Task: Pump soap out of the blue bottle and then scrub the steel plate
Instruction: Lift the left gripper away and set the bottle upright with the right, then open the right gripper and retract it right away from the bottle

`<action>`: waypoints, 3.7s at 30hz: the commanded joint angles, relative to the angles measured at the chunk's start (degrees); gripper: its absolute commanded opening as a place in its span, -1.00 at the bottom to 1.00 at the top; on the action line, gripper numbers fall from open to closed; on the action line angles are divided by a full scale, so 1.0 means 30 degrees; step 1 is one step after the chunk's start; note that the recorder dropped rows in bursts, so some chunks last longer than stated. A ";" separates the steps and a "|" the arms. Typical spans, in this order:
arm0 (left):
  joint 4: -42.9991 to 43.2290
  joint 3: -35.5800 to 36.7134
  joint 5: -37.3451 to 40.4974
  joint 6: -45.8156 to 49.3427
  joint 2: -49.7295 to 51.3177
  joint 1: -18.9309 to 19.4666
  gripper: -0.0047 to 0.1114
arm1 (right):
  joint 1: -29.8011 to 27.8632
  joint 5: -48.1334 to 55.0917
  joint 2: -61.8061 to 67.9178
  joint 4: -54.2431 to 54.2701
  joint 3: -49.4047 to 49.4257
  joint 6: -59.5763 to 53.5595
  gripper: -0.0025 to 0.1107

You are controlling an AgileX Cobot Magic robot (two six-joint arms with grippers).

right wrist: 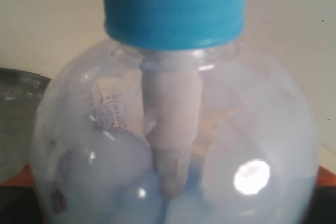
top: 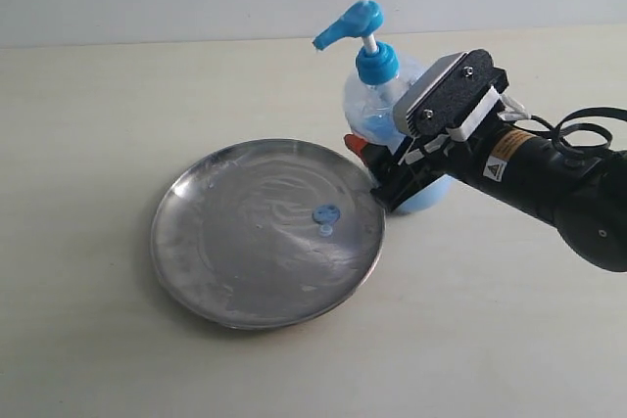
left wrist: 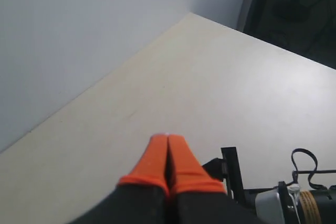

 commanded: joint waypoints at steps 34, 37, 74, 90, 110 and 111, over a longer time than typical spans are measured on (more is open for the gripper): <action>0.3619 0.6309 0.1010 -0.3900 -0.6950 0.3919 -0.92 | -0.1564 -0.1820 0.0283 0.3550 -0.0034 0.5260 -0.96; 0.3663 0.7499 0.0754 -0.3931 -0.8444 0.4132 -0.92 | -0.1564 -0.2757 0.0665 0.3550 -0.0034 0.5756 -0.96; 0.4245 1.4415 -0.3661 -0.3841 -1.2491 0.4123 -0.92 | -0.1527 -0.2247 -0.0291 0.3383 0.0395 0.4583 0.90; 0.3738 1.4596 -0.4256 -0.3841 -1.2491 0.4123 -0.92 | -0.1527 0.8228 -0.6977 0.0143 0.0395 0.7153 0.90; 0.3649 1.4631 -0.3911 -0.3841 -1.2491 0.4080 -0.92 | -0.1527 2.5674 -1.5152 -0.0310 0.0395 0.7510 0.35; 0.3649 1.4650 -0.3911 -0.3841 -1.2491 0.4080 -0.92 | -0.1527 2.6512 -1.5466 -0.0313 0.0395 0.7510 0.20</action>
